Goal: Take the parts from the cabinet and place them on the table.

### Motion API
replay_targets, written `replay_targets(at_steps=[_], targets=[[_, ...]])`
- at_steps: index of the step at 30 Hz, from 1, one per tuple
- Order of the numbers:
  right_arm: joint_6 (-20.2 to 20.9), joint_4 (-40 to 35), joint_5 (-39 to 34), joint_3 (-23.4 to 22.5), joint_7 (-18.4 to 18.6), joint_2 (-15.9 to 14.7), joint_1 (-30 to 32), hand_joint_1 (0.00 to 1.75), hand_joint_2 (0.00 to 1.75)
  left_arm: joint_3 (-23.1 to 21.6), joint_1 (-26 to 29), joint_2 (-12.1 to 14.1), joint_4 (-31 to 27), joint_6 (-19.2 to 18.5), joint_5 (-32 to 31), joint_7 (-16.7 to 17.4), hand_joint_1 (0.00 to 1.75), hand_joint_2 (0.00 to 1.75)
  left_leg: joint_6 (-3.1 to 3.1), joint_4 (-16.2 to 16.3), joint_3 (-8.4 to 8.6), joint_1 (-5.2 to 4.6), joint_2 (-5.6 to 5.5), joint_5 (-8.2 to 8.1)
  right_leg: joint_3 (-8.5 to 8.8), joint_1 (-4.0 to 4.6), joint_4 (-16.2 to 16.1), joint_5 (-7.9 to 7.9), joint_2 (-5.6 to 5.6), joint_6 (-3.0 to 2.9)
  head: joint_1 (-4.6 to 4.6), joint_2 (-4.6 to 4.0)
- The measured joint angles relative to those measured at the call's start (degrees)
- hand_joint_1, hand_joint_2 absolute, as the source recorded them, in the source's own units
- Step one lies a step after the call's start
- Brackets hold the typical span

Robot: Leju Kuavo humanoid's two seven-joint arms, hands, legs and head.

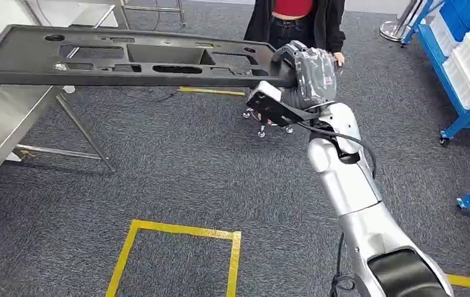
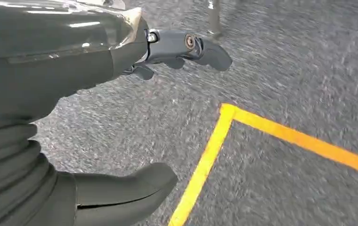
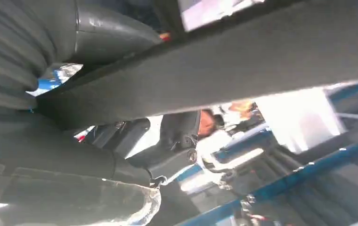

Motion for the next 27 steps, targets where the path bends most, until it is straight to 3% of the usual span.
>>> replay_targets(at_steps=[2, 3, 4, 6, 7, 8, 9, 12, 13, 14, 15, 17, 18, 19, 20, 22, 23, 24, 25, 27], targets=[[0.0, 0.5, -0.1, 0.0, -0.1, 0.0, 0.1, 1.75, 1.75, 0.0, 0.0, -0.2, 0.0, 0.0, 0.0, 0.0, 0.00, 1.75, -0.03, 0.0, -0.03, 0.21, -1.24, 0.02, -4.14, -0.28, 8.7, -2.86, 0.48, 0.19, 0.00, 0.00], [0.0, 0.7, -0.1, 0.1, -0.1, 0.0, 0.1, 1.75, 1.75, 0.0, 0.1, -0.3, 0.0, 0.0, 0.0, 0.0, 0.00, 1.75, -0.11, 0.0, -0.03, 0.32, -1.87, 0.06, -5.28, -0.51, 10.8, -3.11, 0.50, 0.65, -0.02, 0.00], [-0.1, 1.0, -0.3, 0.1, -0.3, 0.0, 0.1, 1.75, 1.75, 0.0, 0.1, -0.4, 0.0, 0.0, 0.0, 0.2, 0.00, 1.75, -0.23, 0.1, -0.02, 0.46, -2.47, 0.11, -5.14, -0.76, 10.2, -2.43, 0.50, 1.21, 0.00, 0.00], [-0.2, 1.5, -0.6, 0.3, -0.8, 0.0, -0.2, 1.75, 1.75, 0.1, 0.1, -0.4, 0.0, 0.0, 0.1, 0.2, 0.00, 1.75, -0.79, 0.3, -0.01, 0.96, -3.92, 0.11, -1.28, -1.55, 1.4, 1.74, 0.66, 2.95, 0.00, 0.00], [-0.3, 1.8, -0.8, 0.5, -1.0, 0.0, -0.6, 1.75, 1.75, 0.1, 0.1, -0.4, 0.0, 0.1, 0.1, 0.2, 0.00, 1.75, -1.35, 0.6, -0.09, 1.18, -4.52, -0.03, 1.20, -2.11, -3.9, 3.87, 1.46, 3.76, 0.00, 0.00], [-0.4, 2.3, -0.9, 0.5, -1.2, 0.0, -1.0, 1.75, 1.75, 0.2, 0.1, -0.3, 0.0, 0.1, 0.2, 0.2, 0.00, 1.75, -1.94, 0.8, -0.51, 1.06, -4.91, -0.12, 2.12, -2.42, -6.1, 3.57, 3.28, 3.82, 0.06, 0.00], [-0.6, 2.6, -1.0, 0.7, -1.3, 0.2, -1.2, 1.75, 1.75, 0.3, 0.0, -0.3, 0.0, 0.1, 0.3, 0.3, 0.00, 1.75, -2.32, 1.3, -0.98, 0.94, -5.37, -0.07, 2.35, -2.12, -6.4, 3.97, 3.12, 2.91, -0.07, 0.00], [-0.7, 3.6, -1.0, 1.2, -1.4, 0.7, -1.6, 1.75, 1.75, 0.4, 0.4, -0.3, 0.0, 0.1, 0.3, 0.5, 0.00, 1.75, -3.38, 0.6, -1.31, 1.39, -6.37, 0.63, 2.19, -1.65, -6.3, 4.27, 2.01, 1.71, -0.09, 0.00], [-0.7, 4.0, -1.0, 1.2, -1.4, 0.9, -1.9, 1.75, 1.75, 0.5, 0.4, -0.3, 0.0, 0.1, 0.4, 0.8, 0.00, 1.75, -3.55, 0.9, -1.51, 1.63, -5.87, 0.24, 2.24, -2.12, -6.5, 4.49, 1.56, 1.11, -0.07, 0.00], [-0.7, 4.2, -1.0, 1.2, -1.4, 1.2, -2.2, 1.75, 1.75, 0.6, 0.4, -0.3, 0.0, 0.1, 0.4, 0.9, 0.00, 1.75, -3.70, 2.5, -2.12, 1.26, -3.51, -0.97, 2.26, -1.92, -6.5, 4.50, 1.33, 0.93, -0.22, 0.00], [-0.9, 4.5, -1.0, 1.4, -1.5, 1.3, -2.5, 1.75, 1.75, 0.6, 0.2, -0.3, 0.0, 0.2, 0.4, 1.1, 0.00, 1.75, -3.87, 5.8, -3.62, 1.29, -2.13, -2.96, 2.21, -1.71, -6.5, 4.54, 0.99, 0.39, -0.46, 0.00], [-1.3, 5.4, -1.1, 1.5, -2.0, 1.4, -2.8, 1.75, 1.75, 0.8, 0.0, -0.3, 0.0, 0.2, 0.4, 1.1, 0.00, 1.75, -3.96, 15.2, -8.04, 1.29, -1.03, -7.17, 2.17, -1.11, -6.5, 4.42, 0.07, 0.14, -0.48, 0.00], [-1.4, 5.8, -1.2, 1.6, -2.1, 1.4, -2.8, 1.75, 1.75, 0.8, 0.1, -0.3, 0.1, 0.1, 0.4, 1.2, 0.00, 1.75, -3.86, 18.4, -9.52, 1.28, -0.98, -7.99, 2.15, -0.82, -6.5, 4.37, -0.40, 0.05, -0.48, 0.00], [-1.4, 6.2, -1.2, 1.7, -2.2, 1.5, -2.8, 1.75, 1.75, 0.9, 0.1, -0.4, 0.1, 0.1, 0.4, 1.2, 0.00, 1.75, -3.59, 18.5, -9.59, 1.27, -0.97, -7.48, 2.17, -0.57, -6.5, 4.34, -0.86, 0.00, -0.48, 0.00], [-1.5, 6.5, -1.2, 1.7, -2.2, 1.6, -2.9, 1.75, 1.75, 0.9, 0.1, -0.4, 0.1, 0.1, 0.4, 1.2, 0.00, 1.75, -3.19, 16.1, -8.29, 1.19, -0.92, -5.83, 2.22, -0.35, -6.5, 4.30, -1.30, -0.06, -0.48, 0.00], [-1.8, 6.8, -1.1, 1.9, -2.4, 1.6, -3.2, 1.75, 1.75, 0.9, 0.0, -0.3, 0.1, 0.1, 0.3, 1.2, 0.00, 1.75, -2.00, 6.6, -2.84, 0.51, 0.04, -1.49, 2.52, -0.03, -6.5, 4.17, -2.17, -0.22, -0.48, 0.00], [-1.9, 7.0, -1.1, 2.0, -2.4, 1.6, -3.4, 1.75, 1.75, 0.9, -0.2, -0.1, 0.1, 0.1, 0.1, 1.2, 0.00, 1.75, -0.98, 2.4, -0.57, -0.42, 2.76, -1.03, 2.65, -0.10, -6.5, 4.10, -2.55, -0.30, -0.46, 0.00], [-2.2, 7.0, -0.9, 2.0, -2.4, 1.6, -3.6, 1.75, 1.75, 0.9, -0.4, 0.0, 0.0, 0.1, 0.0, 1.2, 0.00, 1.75, -0.70, 1.6, -0.19, -0.86, 3.69, -1.47, 2.44, 0.67, -6.5, 4.07, -3.08, -0.24, -0.46, 0.00], [-2.3, 7.1, -0.9, 2.0, -2.4, 1.5, -3.6, 1.75, 1.75, 0.9, -0.5, 0.1, 0.0, 0.1, 0.0, 1.2, 0.00, 1.75, -0.66, 1.7, -0.40, -1.11, 2.95, -1.43, 2.39, 0.21, -6.5, 4.09, -3.42, -0.20, -0.46, 0.00], [-2.3, 7.2, -0.9, 2.2, -2.4, 1.5, -3.2, 1.75, 1.75, 0.9, -0.5, 0.2, 0.0, 0.1, 0.0, 1.2, 0.00, 1.75, -0.48, 1.5, -0.59, -1.27, 1.99, -1.32, 2.59, 0.23, -6.8, 4.09, -4.52, -0.16, -0.48, 0.00]])
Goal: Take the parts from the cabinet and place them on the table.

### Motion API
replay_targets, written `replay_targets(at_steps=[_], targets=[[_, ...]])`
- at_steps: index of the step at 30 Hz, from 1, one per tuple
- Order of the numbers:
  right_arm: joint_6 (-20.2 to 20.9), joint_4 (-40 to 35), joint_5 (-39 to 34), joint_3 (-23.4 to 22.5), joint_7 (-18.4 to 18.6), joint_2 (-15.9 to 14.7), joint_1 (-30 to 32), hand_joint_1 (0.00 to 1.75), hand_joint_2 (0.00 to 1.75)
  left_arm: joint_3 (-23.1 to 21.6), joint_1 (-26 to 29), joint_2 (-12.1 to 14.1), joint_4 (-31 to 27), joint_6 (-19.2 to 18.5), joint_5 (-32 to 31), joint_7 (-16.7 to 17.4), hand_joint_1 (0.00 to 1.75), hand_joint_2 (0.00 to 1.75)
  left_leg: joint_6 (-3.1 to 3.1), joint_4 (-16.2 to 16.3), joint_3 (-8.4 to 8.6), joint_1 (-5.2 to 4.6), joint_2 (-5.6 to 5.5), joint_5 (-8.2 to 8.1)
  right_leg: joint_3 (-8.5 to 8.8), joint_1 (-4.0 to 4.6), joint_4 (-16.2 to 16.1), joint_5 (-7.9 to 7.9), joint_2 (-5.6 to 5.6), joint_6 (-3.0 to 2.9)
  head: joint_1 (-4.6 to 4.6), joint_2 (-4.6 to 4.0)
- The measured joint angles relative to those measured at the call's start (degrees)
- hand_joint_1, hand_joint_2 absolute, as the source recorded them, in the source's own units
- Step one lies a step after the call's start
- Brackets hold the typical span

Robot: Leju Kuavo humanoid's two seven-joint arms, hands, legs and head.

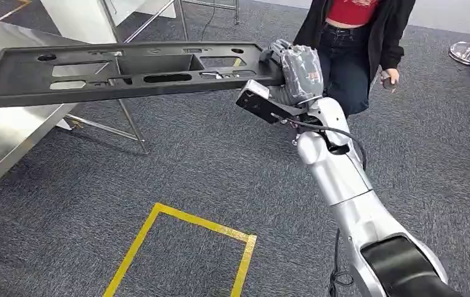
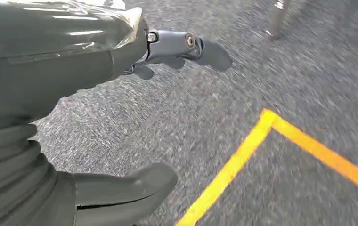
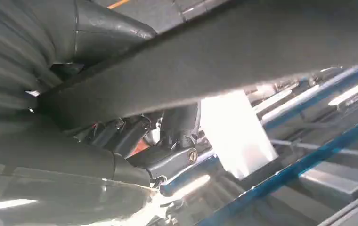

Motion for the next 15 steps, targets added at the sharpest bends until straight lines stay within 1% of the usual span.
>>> replay_targets(at_steps=[1, 2, 3, 4, 5, 6, 7, 8, 9, 10, 11, 12, 13, 14, 15], targets=[[0.0, 0.0, 0.0, 0.1, 0.0, 0.0, 0.0, 1.75, 1.75, 0.0, 0.0, 0.0, 0.0, 0.0, 0.0, 0.0, 0.00, 1.75, 0.34, -1.1, 0.57, 0.12, -0.69, 0.50, 0.65, 0.52, -0.4, -0.03, -0.62, 0.36, -0.02, 0.00], [-0.1, 0.0, 0.2, 0.0, 0.0, -0.3, 0.0, 1.75, 1.75, 0.0, 0.1, -0.1, 0.0, 0.0, -0.1, -0.1, 0.00, 1.75, 0.27, -2.1, 1.50, 0.79, -1.04, 1.17, -0.23, 0.21, 0.7, -0.76, 0.99, 0.54, 0.07, 0.00], [-0.1, 0.0, 0.2, 0.0, 0.0, -0.5, -0.1, 1.75, 1.75, 0.0, -0.1, -0.1, 0.0, -0.1, -0.2, -0.2, 0.00, 1.75, 0.64, -2.5, 1.59, 1.02, -1.71, 1.46, -1.31, 0.12, 3.5, -2.30, 3.25, 0.35, 0.00, 0.00], [-0.2, 0.0, 0.2, -0.1, 0.0, -0.6, -0.1, 1.75, 1.75, 0.0, -0.2, -0.1, 0.0, -0.2, -0.2, -0.2, 0.00, 1.75, 0.75, -2.5, 1.50, 1.05, -2.13, 1.54, -3.10, -0.08, 7.4, -3.87, 4.43, 0.15, 0.04, 0.00], [-0.2, 0.1, 0.1, -0.1, 0.0, -1.1, 0.2, 1.75, 1.75, 0.0, -0.3, -0.2, 0.0, -0.4, -0.2, -0.2, 0.00, 1.75, 0.75, -2.5, 1.47, 1.12, -2.86, 1.54, -5.49, -0.22, 12.3, -5.69, 5.10, 0.16, 0.15, 0.00], [-0.2, 0.2, 0.0, -0.1, 0.0, -1.4, 0.5, 1.75, 1.75, 0.0, -0.3, -0.4, 0.0, -0.4, -0.4, -0.2, 0.00, 1.75, 0.74, -2.5, 1.41, 1.13, -3.49, 1.54, -7.51, -0.39, 16.3, -6.97, 5.24, 0.34, 0.20, 0.00], [-0.2, 0.4, 0.1, -0.2, 0.0, -1.7, 0.8, 1.75, 1.75, 0.0, -0.2, -0.4, 0.0, -0.6, -0.5, -0.2, 0.00, 1.75, 0.70, -2.5, 1.39, 1.14, -4.15, 1.57, -8.70, -0.59, 18.4, -7.32, 5.24, 0.76, 0.15, 0.00], [-0.2, 0.5, 0.1, -0.3, 0.2, -2.0, 0.9, 1.75, 1.75, 0.0, -0.2, -0.5, 0.0, -0.6, -0.6, -0.2, 0.00, 1.75, 0.58, -2.4, 1.39, 1.23, -4.85, 1.59, -8.54, -0.86, 17.6, -6.57, 5.24, 1.36, 0.17, 0.00], [-0.2, 0.5, 0.1, -0.3, 0.2, -2.2, 1.0, 1.75, 1.75, 0.0, -0.2, -0.5, 0.0, -0.6, -0.7, -0.2, 0.00, 1.75, 0.48, -2.3, 1.38, 1.37, -5.40, 1.57, -7.21, -1.11, 14.6, -5.01, 5.24, 2.09, 0.17, 0.00], [-0.2, 0.5, 0.1, -0.3, 0.1, -2.3, 0.9, 1.75, 1.75, 0.0, -0.2, -0.5, 0.0, -0.6, -0.8, -0.1, 0.00, 1.75, 0.13, -2.1, 1.39, 1.59, -6.08, 1.45, -4.78, -1.51, 9.4, -2.63, 5.26, 3.01, 0.17, 0.00], [-0.2, 0.5, 0.1, -0.3, 0.2, -2.4, 0.9, 1.75, 1.75, 0.0, -0.3, -0.5, 0.0, -0.6, -0.8, -0.1, 0.00, 1.75, -0.23, -1.7, 1.35, 1.84, -6.52, 1.22, -2.49, -1.89, 4.6, -0.63, 5.62, 3.75, 0.17, 0.00], [-0.2, 0.5, 0.1, -0.4, 0.1, -2.8, 0.9, 1.75, 1.75, 0.0, -0.3, -0.5, 0.0, -0.6, -0.9, 0.0, 0.00, 1.75, -0.84, -1.1, 0.89, 1.86, -6.99, 0.86, -0.78, -2.53, 0.5, 0.21, 7.49, 4.24, 0.24, 0.00], [-0.2, 0.5, 0.1, -0.4, 0.1, -2.8, 0.8, 1.75, 1.75, 0.0, -0.5, -0.3, 0.0, -0.6, -0.9, 0.1, 0.00, 1.75, -1.23, -0.3, 0.15, 1.53, -7.34, 0.66, -0.26, -2.12, 0.4, 0.04, 8.06, 3.60, 0.15, 0.00], [-0.2, 0.5, 0.1, -0.4, 0.0, -2.9, 1.0, 1.75, 1.75, 0.0, -0.5, -0.4, 0.0, -0.5, -1.0, 0.1, 0.00, 1.75, -1.46, -0.2, -0.19, 1.66, -7.59, 0.86, -0.61, -2.06, 0.5, 0.23, 7.40, 2.87, 0.06, 0.00], [-0.2, 0.5, 0.1, -0.4, 0.0, -2.9, 1.3, 1.75, 1.75, 0.0, -0.5, -0.4, 0.0, -0.5, -1.0, 0.2, 0.00, 1.75, -1.75, -0.4, -0.27, 1.86, -8.03, 1.07, -0.71, -1.80, 0.6, 0.16, 7.20, 2.44, 0.00, 0.00]])
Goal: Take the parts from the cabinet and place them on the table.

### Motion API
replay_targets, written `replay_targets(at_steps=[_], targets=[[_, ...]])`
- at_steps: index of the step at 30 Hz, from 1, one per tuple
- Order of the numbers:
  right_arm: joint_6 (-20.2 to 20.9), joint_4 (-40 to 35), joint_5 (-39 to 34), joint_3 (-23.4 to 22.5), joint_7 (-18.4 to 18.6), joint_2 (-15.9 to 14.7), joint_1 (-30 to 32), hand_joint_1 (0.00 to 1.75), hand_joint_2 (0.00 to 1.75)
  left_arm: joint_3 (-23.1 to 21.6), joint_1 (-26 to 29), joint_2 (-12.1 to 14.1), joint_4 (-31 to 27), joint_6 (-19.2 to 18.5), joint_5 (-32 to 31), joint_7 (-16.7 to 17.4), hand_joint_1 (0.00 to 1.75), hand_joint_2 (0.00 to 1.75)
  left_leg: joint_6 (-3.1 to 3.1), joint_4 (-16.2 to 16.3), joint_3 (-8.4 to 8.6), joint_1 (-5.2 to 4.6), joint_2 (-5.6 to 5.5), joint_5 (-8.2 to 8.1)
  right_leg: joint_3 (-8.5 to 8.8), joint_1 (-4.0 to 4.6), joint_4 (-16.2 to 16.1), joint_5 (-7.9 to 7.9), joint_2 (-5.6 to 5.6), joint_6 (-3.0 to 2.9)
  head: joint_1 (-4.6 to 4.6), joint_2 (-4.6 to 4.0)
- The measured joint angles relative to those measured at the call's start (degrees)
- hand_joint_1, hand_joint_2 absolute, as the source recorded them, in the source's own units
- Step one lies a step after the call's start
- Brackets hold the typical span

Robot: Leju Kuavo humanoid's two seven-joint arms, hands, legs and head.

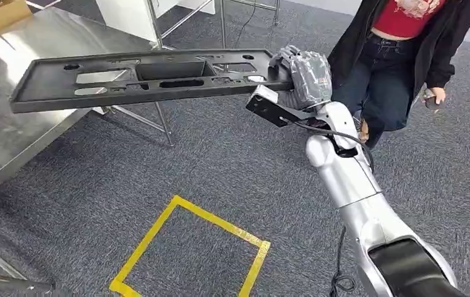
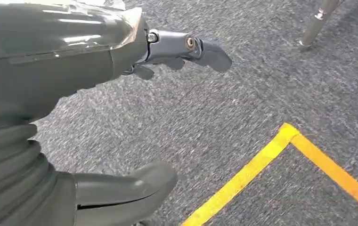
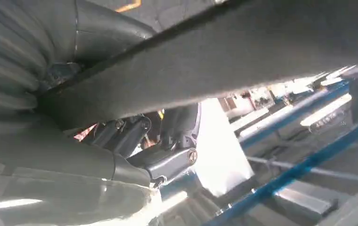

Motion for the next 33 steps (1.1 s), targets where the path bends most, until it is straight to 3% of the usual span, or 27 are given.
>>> replay_targets(at_steps=[1, 2, 3, 4, 5, 7, 8, 9, 11, 12, 13, 17, 18, 19, 20, 22, 23, 24, 25, 26, 27, 28, 29, 30, 32, 33], targets=[[0.0, 0.0, 0.0, 0.0, 0.0, -0.1, 0.0, 1.75, 1.75, 0.0, 0.1, -0.1, 0.0, 0.0, 0.0, 0.1, 0.00, 1.75, -0.17, -0.1, -0.04, 0.13, -0.23, 0.10, 0.02, 0.20, 0.1, 0.03, -0.27, -0.32, 0.11, 0.00], [0.0, 0.0, 0.0, 0.0, 0.1, -0.1, 0.0, 1.75, 1.75, 0.0, 0.1, 0.0, 0.0, 0.0, 0.0, 0.2, 0.00, 1.75, -0.35, 0.1, -0.27, 0.27, -0.43, -0.15, 0.12, -0.48, -0.2, 0.18, -0.76, -0.97, 0.07, 0.00], [0.0, 0.0, 0.0, 0.0, 0.1, -0.1, 0.0, 1.75, 1.75, 0.0, 0.1, -0.2, 0.0, 0.1, 0.0, 0.3, 0.00, 1.75, -0.60, 1.0, -0.57, 0.03, 2.01, -0.90, 0.32, -0.17, -0.3, 0.20, -1.06, -1.28, 0.03, 0.00], [0.0, -0.1, 0.0, 0.0, 0.1, 0.0, 0.1, 1.75, 1.75, 0.0, 0.0, -0.1, 0.0, 0.2, 0.0, 0.3, 0.00, 1.75, -0.89, 3.8, -1.79, 0.01, 3.90, -2.63, 0.36, -0.09, -0.3, 0.14, -1.39, -1.84, -0.37, 0.00], [0.0, -0.1, 0.0, 0.0, 0.1, -0.1, 0.1, 1.75, 1.75, 0.0, -0.2, -0.1, 0.0, 0.2, 0.0, 0.3, 0.00, 1.75, -1.13, 7.9, -3.81, 0.20, 4.67, -4.66, 0.36, 0.11, -0.3, 0.07, -1.73, -2.25, -0.48, 0.00], [0.0, -0.1, 0.0, 0.0, 0.0, -0.1, 0.4, 1.75, 1.75, 0.0, -0.2, -0.1, 0.0, 0.2, 0.0, 0.3, 0.00, 1.75, -1.31, 16.3, -8.15, 0.27, 5.16, -7.68, 0.35, 0.42, -0.3, -0.06, -2.63, -2.45, -0.48, 0.00], [0.1, -0.1, 0.0, 0.0, 0.1, -0.1, 0.6, 1.75, 1.75, 0.0, -0.1, -0.2, 0.0, 0.2, 0.0, 0.3, 0.00, 1.75, -1.30, 17.7, -9.07, 0.27, 5.16, -7.49, 0.39, 0.57, -0.3, -0.15, -3.14, -2.59, -0.48, 0.00], [0.1, -0.1, 0.1, 0.0, 0.1, -0.1, 0.7, 1.75, 1.75, 0.0, -0.1, -0.3, 0.0, 0.2, 0.0, 0.4, 0.00, 1.75, -1.07, 16.0, -8.44, 0.26, 5.18, -5.90, 0.48, 0.74, -0.3, -0.23, -3.63, -2.70, -0.48, 0.00], [0.1, -0.2, 0.6, 0.0, 0.4, -0.1, 0.7, 1.75, 1.75, 0.0, -0.1, -0.2, 0.0, 0.3, 0.0, 0.4, 0.00, 1.75, -0.07, 7.4, -3.97, -0.02, 5.78, -1.23, 0.87, 1.07, -0.3, -0.42, -4.50, -2.90, -0.48, 0.00], [0.1, -0.4, 0.9, 0.0, 0.5, 0.0, 0.7, 1.75, 1.75, 0.0, -0.2, -0.2, 0.0, 0.3, 0.0, 0.4, 0.00, 1.75, 0.97, 2.3, -1.15, -0.62, 7.53, 0.68, 1.14, 1.23, -0.3, -0.55, -4.92, -3.06, -0.48, 0.00], [0.1, -0.5, 0.9, -0.1, 0.6, -0.1, 0.7, 1.75, 1.75, 0.0, -0.3, 0.0, -0.1, 0.3, 0.0, 0.5, 0.00, 1.75, 1.55, 1.0, -0.30, -1.25, 9.77, -0.54, 1.15, 1.48, -0.5, -0.64, -5.32, -2.99, -0.44, 0.00], [0.1, -0.7, 1.0, -0.3, 0.6, 0.1, 0.8, 1.75, 1.75, 0.0, -0.5, -0.1, -0.1, 0.4, -0.1, 0.5, 0.00, 1.75, 2.32, -0.5, -0.02, -1.67, 7.44, 0.01, 1.87, 1.92, -1.2, -0.82, -7.59, -2.30, -0.52, 0.00], [0.1, -0.9, 1.1, -0.5, 0.7, 0.0, 0.9, 1.75, 1.75, 0.0, -0.4, -0.3, -0.1, 0.4, -0.1, 0.5, 0.00, 1.75, 2.25, -1.7, 0.94, -0.72, 7.07, 0.72, 1.37, 1.92, -0.5, -1.36, -6.50, -2.03, -0.32, 0.00], [0.1, -0.9, 1.1, -0.6, 0.7, -0.1, 0.7, 1.75, 1.75, 0.0, -0.6, -0.3, -0.1, 0.5, 0.0, 0.5, 0.00, 1.75, 2.46, -2.2, 1.14, -0.81, 6.46, 0.91, 0.85, 1.74, 1.4, -2.33, -4.27, -2.12, -0.33, 0.00], [0.2, -0.9, 1.1, -0.7, 0.6, -0.2, 0.7, 1.75, 1.75, 0.0, -0.8, -0.3, -0.1, 0.5, 0.1, 0.5, 0.00, 1.75, 2.67, -2.1, 1.10, -0.77, 5.93, 1.08, -1.08, 1.47, 5.3, -4.02, -2.92, -2.37, -0.26, 0.00], [0.3, -0.7, 1.0, -0.7, 0.4, -0.5, 1.1, 1.75, 1.75, 0.0, -0.9, -0.5, -0.1, 0.5, 0.2, 0.5, 0.00, 1.75, 2.66, -2.1, 1.06, -0.65, 4.46, 1.09, -5.96, 1.02, 14.8, -7.30, -2.11, -2.30, -0.20, 0.00], [0.3, -0.6, 1.0, -0.7, 0.2, -0.5, 1.2, 1.75, 1.75, 0.0, -0.9, -0.5, -0.1, 0.5, 0.3, 0.5, 0.00, 1.75, 2.63, -2.1, 1.06, -0.58, 3.73, 1.10, -7.21, 0.88, 16.8, -7.46, -2.08, -1.82, -0.22, 0.00], [0.3, -0.5, 1.0, -0.8, 0.2, -0.6, 1.2, 1.75, 1.75, 0.0, -0.8, -0.5, -0.1, 0.5, 0.3, 0.5, 0.00, 1.75, 2.53, -2.1, 1.07, -0.44, 3.06, 1.12, -7.14, 0.65, 16.0, -6.57, -2.08, -1.16, -0.20, 0.00], [0.5, -0.4, 1.0, -0.8, 0.1, -0.6, 1.2, 1.75, 1.75, 0.0, -0.8, -0.5, -0.1, 0.5, 0.3, 0.5, 0.00, 1.75, 2.33, -1.9, 1.07, -0.23, 2.34, 1.08, -5.70, 0.37, 12.4, -4.65, -2.07, -0.26, -0.22, 0.00], [0.6, -0.4, 1.0, -0.8, 0.0, -0.6, 0.9, 1.75, 1.75, 0.0, -0.8, -0.5, -0.1, 0.5, 0.4, 0.5, 0.00, 1.75, 1.95, -1.5, 1.04, 0.01, 1.68, 0.86, -3.34, -0.08, 7.2, -2.17, -1.78, 0.71, -0.17, 0.00], [0.7, -0.4, 1.0, -0.8, 0.0, -0.6, 0.6, 1.75, 1.75, 0.0, -0.8, -0.5, -0.1, 0.5, 0.5, 0.5, 0.00, 1.75, 1.42, -0.8, 0.80, 0.15, 1.08, 0.52, -0.85, -0.66, 1.8, 0.08, -0.71, 1.55, -0.17, 0.00], [0.7, -0.2, 1.0, -0.8, -0.1, -0.5, 0.2, 1.75, 1.75, 0.0, -0.9, -0.3, -0.1, 0.5, 0.6, 0.5, 0.00, 1.75, 0.79, 0.1, 0.09, -0.12, 0.64, 0.10, -0.23, -0.92, 0.4, -0.22, 1.43, 1.62, -0.15, 0.00], [0.9, -0.2, 1.0, -0.6, -0.2, -0.4, -0.1, 1.75, 1.75, 0.0, -1.0, -0.2, -0.1, 0.5, 0.8, 0.5, 0.00, 1.75, 0.53, 0.6, -0.41, -0.14, 0.19, 0.06, -0.25, -0.69, 0.1, 0.03, 0.65, 0.57, -0.22, 0.00], [1.1, -0.1, 1.0, -0.7, -0.2, -0.4, -0.1, 1.75, 1.75, 0.0, -0.9, -0.2, -0.1, 0.5, 0.9, 0.5, 0.00, 1.75, 0.21, 0.3, -0.68, -0.13, -0.08, 0.30, -0.28, -0.49, 0.3, 0.01, 0.23, -0.01, -0.26, 0.00], [1.7, 0.0, 1.1, -0.6, -0.1, -0.2, -0.8, 1.75, 1.75, 0.2, -0.7, -0.1, -0.1, 0.5, 1.0, 0.7, 0.00, 1.75, -0.17, 0.2, -1.00, 0.15, -0.80, 0.57, -0.47, -0.39, 0.3, 0.27, -0.53, -0.61, -0.33, 0.00], [2.1, 0.0, 1.1, -0.6, 0.1, 0.0, -1.5, 1.75, 1.75, 0.2, -0.7, 0.0, -0.1, 0.5, 1.1, 0.8, 0.00, 1.75, -0.35, 0.7, -1.23, 0.30, 0.44, 0.20, -0.45, -0.81, 0.2, 0.39, -0.92, -1.03, -0.24, 0.00]])
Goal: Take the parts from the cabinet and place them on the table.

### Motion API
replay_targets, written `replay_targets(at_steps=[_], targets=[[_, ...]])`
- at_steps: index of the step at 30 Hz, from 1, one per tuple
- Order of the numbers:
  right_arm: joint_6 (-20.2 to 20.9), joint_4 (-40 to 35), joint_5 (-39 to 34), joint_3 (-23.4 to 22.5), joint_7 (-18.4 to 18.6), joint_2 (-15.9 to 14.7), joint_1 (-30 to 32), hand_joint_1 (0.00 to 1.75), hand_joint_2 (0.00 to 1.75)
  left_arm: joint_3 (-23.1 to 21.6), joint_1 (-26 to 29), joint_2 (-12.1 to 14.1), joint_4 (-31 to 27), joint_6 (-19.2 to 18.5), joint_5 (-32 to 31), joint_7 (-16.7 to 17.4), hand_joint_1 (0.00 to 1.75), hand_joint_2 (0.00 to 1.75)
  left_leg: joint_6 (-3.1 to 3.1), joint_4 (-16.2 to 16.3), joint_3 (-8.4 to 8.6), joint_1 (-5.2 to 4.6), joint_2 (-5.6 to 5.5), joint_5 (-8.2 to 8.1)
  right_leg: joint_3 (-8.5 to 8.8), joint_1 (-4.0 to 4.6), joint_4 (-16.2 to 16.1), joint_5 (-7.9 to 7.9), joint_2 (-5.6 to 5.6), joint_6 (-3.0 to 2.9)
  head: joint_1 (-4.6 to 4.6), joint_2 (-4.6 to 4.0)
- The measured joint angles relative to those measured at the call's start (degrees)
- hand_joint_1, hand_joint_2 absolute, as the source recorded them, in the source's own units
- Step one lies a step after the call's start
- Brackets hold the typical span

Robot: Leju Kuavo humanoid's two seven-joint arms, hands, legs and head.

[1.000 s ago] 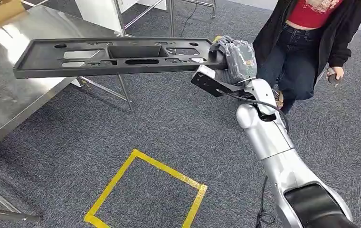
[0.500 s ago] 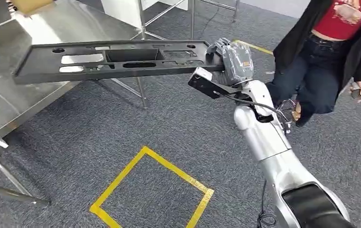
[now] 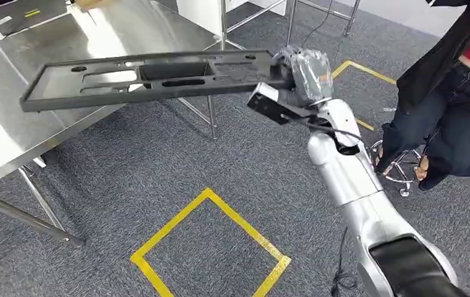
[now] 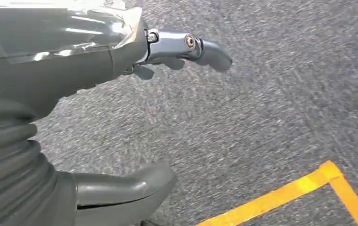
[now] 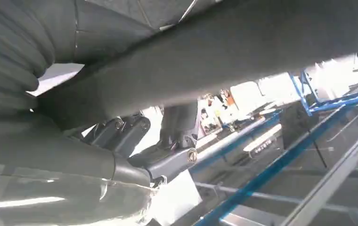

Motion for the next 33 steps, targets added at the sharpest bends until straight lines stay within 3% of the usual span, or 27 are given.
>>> replay_targets(at_steps=[1, 2, 4, 5, 6, 7, 9, 10, 11, 14, 15, 16, 17, 18, 20, 21, 22, 23, 24, 25, 26, 29, 30, 31, 32, 33], targets=[[0.3, 0.0, 0.0, 0.0, 0.1, 0.3, -0.7, 1.75, 1.75, 0.0, -0.1, 0.0, 0.0, 0.0, 0.0, 0.0, 0.00, 1.75, -0.37, 1.7, -0.76, -0.29, 2.70, -1.24, 0.03, 0.10, 0.0, 0.00, -0.26, -0.39, -0.32, 0.00], [0.4, 0.0, 0.0, 0.0, 0.1, 0.3, -1.3, 1.75, 1.75, 0.0, -0.2, 0.2, 0.0, 0.0, 0.1, 0.0, 0.00, 1.75, -0.68, 5.1, -2.37, -0.16, 3.94, -3.24, 0.04, 0.24, 0.0, -0.01, -0.62, -0.73, -0.40, 0.00], [0.6, 0.2, -0.1, 0.0, 0.1, 0.3, -1.9, 1.75, 1.75, 0.0, -0.4, 0.2, 0.0, 0.0, 0.0, 0.0, 0.00, 1.75, -0.91, 14.6, -7.10, -0.02, 4.77, -7.25, 0.05, 0.48, 0.0, -0.16, -1.62, -0.96, -0.40, 0.00], [0.6, 0.3, -0.1, 0.1, 0.1, 0.3, -1.9, 1.75, 1.75, 0.0, -0.3, 0.2, 0.0, 0.0, 0.1, 0.1, 0.00, 1.75, -0.95, 17.7, -8.84, 0.00, 4.77, -7.91, 0.06, 0.60, 0.0, -0.25, -2.21, -1.09, -0.42, 0.00], [0.7, 0.5, -0.1, 0.1, 0.1, 0.4, -1.9, 1.75, 1.75, 0.0, -0.3, 0.2, 0.0, 0.0, 0.1, 0.1, 0.00, 1.75, -0.87, 17.8, -9.07, 0.00, 4.77, -7.16, 0.13, 0.64, 0.0, -0.32, -2.72, -1.16, -0.42, 0.00], [0.7, 0.5, -0.1, 0.1, 0.2, 0.5, -1.9, 1.75, 1.75, 0.0, -0.3, 0.2, 0.0, 0.0, 0.1, 0.2, 0.00, 1.75, -0.65, 15.0, -7.79, -0.01, 4.81, -5.24, 0.24, 0.73, 0.0, -0.41, -3.25, -1.26, -0.42, 0.00], [0.8, 0.8, -0.2, 0.2, 0.1, 0.7, -2.6, 1.75, 1.75, 0.0, -0.4, 0.3, 0.0, 0.2, 0.2, 0.2, 0.00, 1.75, 0.11, 5.2, -2.57, -0.22, 5.97, -0.63, 0.60, 0.84, 0.0, -0.60, -4.14, -1.44, -0.42, 0.00], [1.0, 1.1, -0.4, 0.2, -0.1, 0.9, -3.3, 1.75, 1.75, 0.1, -0.4, 0.3, 0.0, 0.2, 0.3, 0.2, 0.00, 1.75, 0.71, 0.9, -0.19, -0.62, 8.41, 0.26, 0.78, 0.99, 0.0, -0.74, -4.49, -1.30, -0.42, 0.00], [1.0, 1.5, -0.7, 0.2, -0.4, 0.9, -4.1, 1.75, 1.75, 0.1, -0.6, 0.4, 0.0, 0.3, 0.4, 0.2, 0.00, 1.75, 0.69, 0.2, 0.04, -1.24, 8.53, -0.35, 0.71, 1.72, 0.0, -0.99, -4.84, -0.88, -0.38, 0.00], [1.0, 2.9, -1.2, 0.5, -0.9, 1.3, -5.3, 1.75, 1.75, 0.2, -0.6, 0.5, 0.0, 0.3, 0.9, 0.1, 0.00, 1.75, 1.16, 0.1, -0.16, -1.34, 6.77, -0.31, 1.36, 1.60, -0.7, -1.02, -6.36, -0.44, -0.35, 0.00], [1.0, 3.1, -1.3, 0.7, -1.0, 1.5, -5.6, 1.75, 1.75, 0.2, -0.5, 0.5, 0.0, 0.3, 1.0, 0.1, 0.00, 1.75, 1.61, -0.8, 0.74, -1.20, 6.11, 0.13, 1.83, 2.24, -0.9, -1.30, -6.77, 0.12, -0.29, 0.00], [1.0, 3.4, -1.3, 0.7, -1.0, 1.5, -5.9, 1.75, 1.75, 0.2, -0.4, 0.4, 0.0, 0.3, 1.0, 0.0, 0.00, 1.75, 1.90, -1.5, 1.26, -0.85, 5.65, 0.43, 1.18, 1.73, 0.4, -2.02, -4.87, 0.15, -0.05, 0.00], [1.0, 3.7, -1.3, 0.7, -1.0, 1.5, -6.4, 1.75, 1.75, 0.2, -0.6, 0.3, 0.0, 0.3, 1.0, 0.0, 0.00, 1.75, 2.36, -1.5, 1.32, -0.71, 5.23, 0.66, -0.20, 1.73, 3.4, -3.52, -2.97, -0.31, -0.22, 0.00], [1.0, 4.0, -1.4, 0.8, -1.1, 1.5, -6.7, 1.75, 1.75, 0.2, -0.8, 0.4, 0.0, 0.3, 1.0, 0.0, 0.00, 1.75, 2.47, -1.6, 1.25, -0.73, 4.58, 0.63, -2.53, 1.67, 8.0, -5.30, -1.88, -0.72, 0.07, 0.00], [1.0, 4.6, -1.5, 0.8, -1.1, 1.3, -6.5, 1.75, 1.75, 0.2, -0.8, 0.4, 0.0, 0.3, 1.0, 0.0, 0.00, 1.75, 2.55, -1.5, 1.25, -0.74, 3.10, 0.57, -7.15, 1.70, 16.3, -7.76, -1.20, -0.72, 0.06, 0.00], [1.0, 4.9, -1.5, 0.8, -1.1, 1.3, -6.4, 1.75, 1.75, 0.2, -0.7, 0.3, 0.0, 0.3, 1.0, 0.0, 0.00, 1.75, 2.54, -1.5, 1.25, -0.75, 2.30, 0.57, -8.02, 1.74, 17.0, -7.39, -1.08, -0.32, 0.06, 0.00], [1.0, 5.0, -1.5, 0.8, -1.0, 1.3, -6.4, 1.75, 1.75, 0.2, -0.7, 0.3, 0.0, 0.3, 1.0, 0.0, 0.00, 1.75, 2.53, -1.5, 1.25, -0.75, 1.55, 0.57, -7.41, 1.72, 14.9, -6.04, -1.05, 0.15, 0.06, 0.00], [1.0, 5.2, -1.5, 0.8, -1.0, 1.3, -6.5, 1.75, 1.75, 0.2, -0.7, 0.2, 0.0, 0.3, 1.0, 0.0, 0.00, 1.75, 2.49, -1.4, 1.26, -0.73, 0.88, 0.54, -5.63, 1.71, 10.6, -3.86, -0.99, 0.70, 0.06, 0.00], [1.0, 5.2, -1.5, 0.8, -1.0, 1.3, -6.7, 1.75, 1.75, 0.2, -0.7, 0.2, 0.0, 0.3, 1.0, 0.0, 0.00, 1.75, 2.35, -1.2, 1.28, -0.69, 0.15, 0.45, -2.88, 1.60, 4.5, -1.07, -0.45, 1.26, 0.09, 0.00], [1.0, 5.3, -1.5, 0.8, -1.0, 1.2, -6.9, 1.75, 1.75, 0.2, -0.7, 0.2, 0.0, 0.2, 1.0, 0.0, 0.00, 1.75, 2.08, -0.9, 1.13, -0.70, -0.42, 0.27, -0.87, 1.21, -0.4, 0.74, 1.03, 1.44, 0.09, 0.00], [1.0, 5.5, -1.5, 0.9, -1.1, 1.3, -7.1, 1.75, 1.75, 0.2, -0.7, 0.3, 0.0, 0.2, 1.0, 0.0, 0.00, 1.75, 1.73, -0.6, 0.74, -1.07, -0.84, 0.07, -0.31, 1.30, -0.4, 0.84, 1.87, 0.77, 0.02, 0.00], [0.9, 5.7, -1.5, 1.3, -1.3, 1.4, -7.2, 1.75, 1.75, 0.2, -0.5, 0.3, 0.0, 0.2, 1.0, -0.1, 0.00, 1.75, 0.93, -0.9, 0.46, -0.66, -1.66, 0.34, -0.64, 1.71, -0.7, 0.80, 0.92, -0.41, -0.03, 0.00], [0.8, 5.7, -2.0, 1.3, -1.7, 1.4, -7.3, 1.75, 1.75, 0.2, -0.5, 0.5, 0.0, 0.2, 1.0, 0.0, 0.00, 1.75, 0.63, -0.9, 0.39, -0.74, -2.02, 0.25, -0.39, 0.93, -1.1, 1.11, 0.50, -1.00, -0.05, 0.00], [0.8, 5.7, -2.5, 1.3, -2.3, 1.4, -7.4, 1.75, 1.75, 0.2, -0.4, 0.5, 0.0, 0.2, 1.0, 0.0, 0.00, 1.75, 0.37, -0.2, -0.05, -0.76, -0.58, -0.35, -0.06, 0.84, -1.2, 1.17, 0.21, -1.14, 0.00, 0.00], [0.7, 5.7, -3.1, 1.3, -2.7, 1.4, -7.5, 1.75, 1.75, 0.2, -0.4, 0.5, 0.0, 0.2, 0.9, 0.0, 0.00, 1.75, -0.09, 2.0, -0.94, -0.91, 1.74, -1.88, 0.07, 0.77, -1.2, 1.10, -0.08, -1.83, -0.62, 0.00], [0.7, 5.8, -3.5, 1.3, -3.1, 1.4, -7.5, 1.75, 1.75, 0.2, -0.6, 0.5, 0.0, 0.2, 0.9, 0.0, 0.00, 1.75, -0.58, 6.0, -2.84, -0.57, 3.34, -3.90, 0.14, 0.84, -1.2, 1.06, -0.19, -1.95, -0.68, 0.00]])
